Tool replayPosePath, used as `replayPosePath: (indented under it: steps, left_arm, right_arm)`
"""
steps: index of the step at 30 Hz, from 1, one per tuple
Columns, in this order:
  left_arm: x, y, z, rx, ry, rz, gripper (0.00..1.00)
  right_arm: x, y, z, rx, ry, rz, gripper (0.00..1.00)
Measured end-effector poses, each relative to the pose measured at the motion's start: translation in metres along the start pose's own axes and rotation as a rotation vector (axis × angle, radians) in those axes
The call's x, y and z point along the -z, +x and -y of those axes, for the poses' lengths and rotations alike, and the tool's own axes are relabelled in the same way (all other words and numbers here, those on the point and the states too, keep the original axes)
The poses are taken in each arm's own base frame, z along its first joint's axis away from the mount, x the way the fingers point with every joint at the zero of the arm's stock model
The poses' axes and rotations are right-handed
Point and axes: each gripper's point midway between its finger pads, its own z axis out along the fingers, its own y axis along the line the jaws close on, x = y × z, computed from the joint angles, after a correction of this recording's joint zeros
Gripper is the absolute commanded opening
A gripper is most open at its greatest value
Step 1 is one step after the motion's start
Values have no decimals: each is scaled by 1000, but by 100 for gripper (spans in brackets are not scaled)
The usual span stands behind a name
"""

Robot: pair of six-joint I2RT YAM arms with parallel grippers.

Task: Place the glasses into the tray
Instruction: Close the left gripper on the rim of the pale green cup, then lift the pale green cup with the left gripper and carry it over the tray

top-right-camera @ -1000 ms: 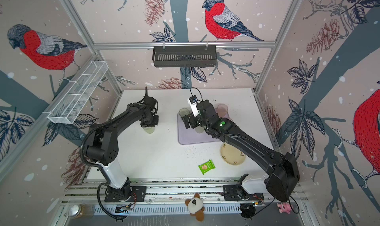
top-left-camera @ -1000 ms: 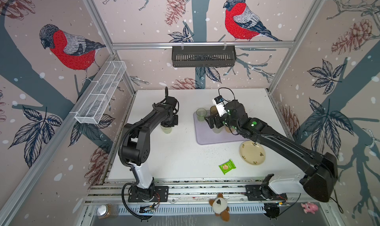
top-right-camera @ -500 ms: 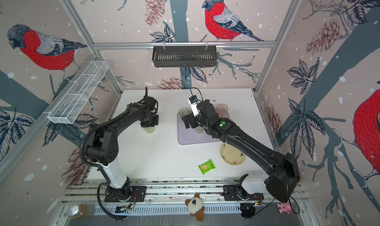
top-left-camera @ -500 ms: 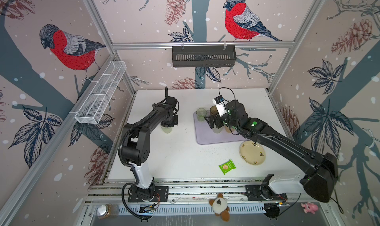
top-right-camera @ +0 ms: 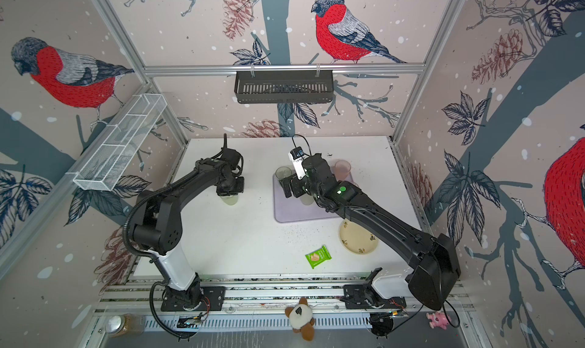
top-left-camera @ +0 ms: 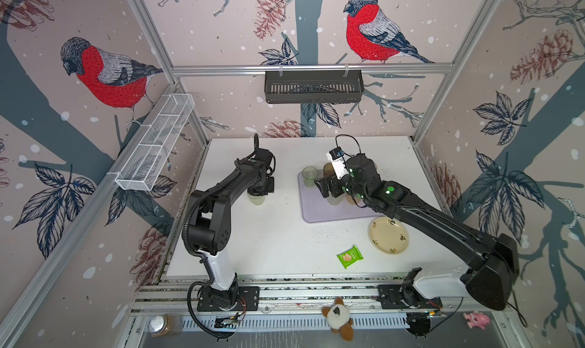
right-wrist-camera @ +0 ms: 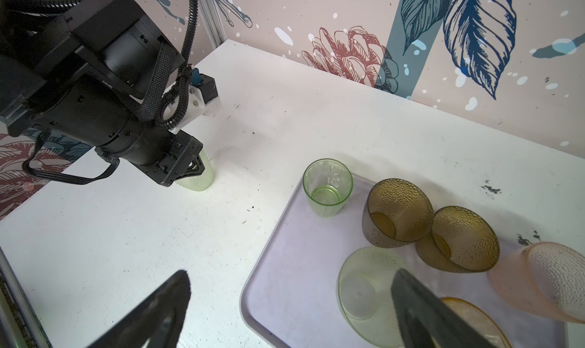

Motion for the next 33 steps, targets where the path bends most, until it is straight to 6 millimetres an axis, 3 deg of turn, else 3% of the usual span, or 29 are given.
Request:
replayPosePath:
  steps: [9,17,33]
  left_arm:
    - [6,-4,1,7,5,14,3]
    - [22,-11,6,0,20,47,3]
    - [54,-8,55,-116,61,62,3]
  right_arm:
    - [0,-2,1,2,1,4,100]
    - [0,-2,2,0,3,5,99]
    - [2,0,4,-2,8,4,99]
